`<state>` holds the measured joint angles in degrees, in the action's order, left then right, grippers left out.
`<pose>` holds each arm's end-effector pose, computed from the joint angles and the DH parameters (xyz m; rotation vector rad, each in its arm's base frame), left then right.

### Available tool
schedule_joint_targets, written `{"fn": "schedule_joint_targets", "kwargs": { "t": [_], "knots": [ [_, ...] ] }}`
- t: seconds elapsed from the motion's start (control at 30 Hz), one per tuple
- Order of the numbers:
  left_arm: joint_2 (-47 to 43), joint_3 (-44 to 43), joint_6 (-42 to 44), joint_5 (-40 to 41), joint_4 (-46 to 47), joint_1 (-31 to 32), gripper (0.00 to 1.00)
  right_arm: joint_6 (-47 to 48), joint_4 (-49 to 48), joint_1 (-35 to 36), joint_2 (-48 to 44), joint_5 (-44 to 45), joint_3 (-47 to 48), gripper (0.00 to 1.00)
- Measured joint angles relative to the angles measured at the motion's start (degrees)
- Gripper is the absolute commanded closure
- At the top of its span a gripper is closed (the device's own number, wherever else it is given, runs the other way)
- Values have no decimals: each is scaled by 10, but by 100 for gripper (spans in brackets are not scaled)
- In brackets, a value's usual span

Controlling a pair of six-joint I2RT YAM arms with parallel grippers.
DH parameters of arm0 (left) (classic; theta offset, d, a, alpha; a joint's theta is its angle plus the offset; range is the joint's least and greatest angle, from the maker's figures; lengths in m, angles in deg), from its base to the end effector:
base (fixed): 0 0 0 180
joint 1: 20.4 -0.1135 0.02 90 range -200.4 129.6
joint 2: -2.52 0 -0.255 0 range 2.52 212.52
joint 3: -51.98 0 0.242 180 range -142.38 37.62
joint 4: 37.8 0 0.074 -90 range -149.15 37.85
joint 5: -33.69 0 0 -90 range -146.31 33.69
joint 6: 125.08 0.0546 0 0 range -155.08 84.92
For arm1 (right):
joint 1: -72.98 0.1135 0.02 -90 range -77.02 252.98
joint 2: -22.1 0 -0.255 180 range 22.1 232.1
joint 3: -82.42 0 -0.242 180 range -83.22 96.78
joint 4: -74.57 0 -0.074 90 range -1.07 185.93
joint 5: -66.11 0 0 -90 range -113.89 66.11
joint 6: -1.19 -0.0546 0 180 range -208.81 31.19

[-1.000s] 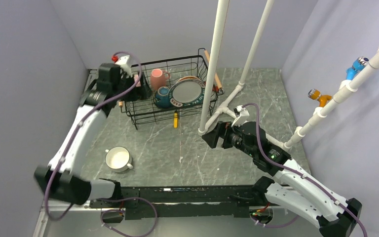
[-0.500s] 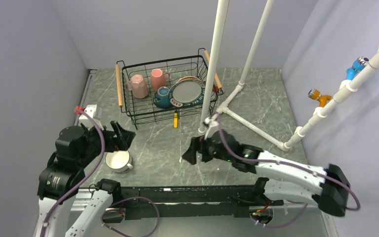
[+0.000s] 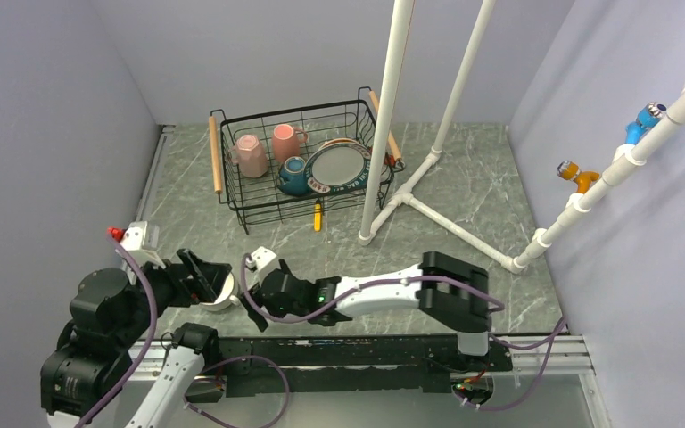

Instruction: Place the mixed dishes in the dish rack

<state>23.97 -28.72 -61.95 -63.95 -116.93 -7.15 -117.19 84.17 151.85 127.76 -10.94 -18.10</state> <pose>0.0245 -0.0132 0.3712 -0.1411 1.9555 -0.5942 0.0910 0.3991 0.1779 -0.8570 2.1296 0.7904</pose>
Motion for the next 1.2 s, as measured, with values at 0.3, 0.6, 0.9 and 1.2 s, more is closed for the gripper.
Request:
{"fn": "schedule_joint_targets", "kwargs": {
  "t": [0.3,0.6,0.9,1.2],
  "knots": [
    [-24,-45,-6,22,-48,0,0,-13,7,0,89,54,90,17],
    [-34,-63,-19,30,-63,0,1,-104,25,0,166,129,211,19],
    [-33,-76,-19,39,-66,0,1,-108,95,0,272,196,331,42],
    [-33,-76,-19,41,-65,0,1,-106,138,1,314,230,401,70]
  ]
}}
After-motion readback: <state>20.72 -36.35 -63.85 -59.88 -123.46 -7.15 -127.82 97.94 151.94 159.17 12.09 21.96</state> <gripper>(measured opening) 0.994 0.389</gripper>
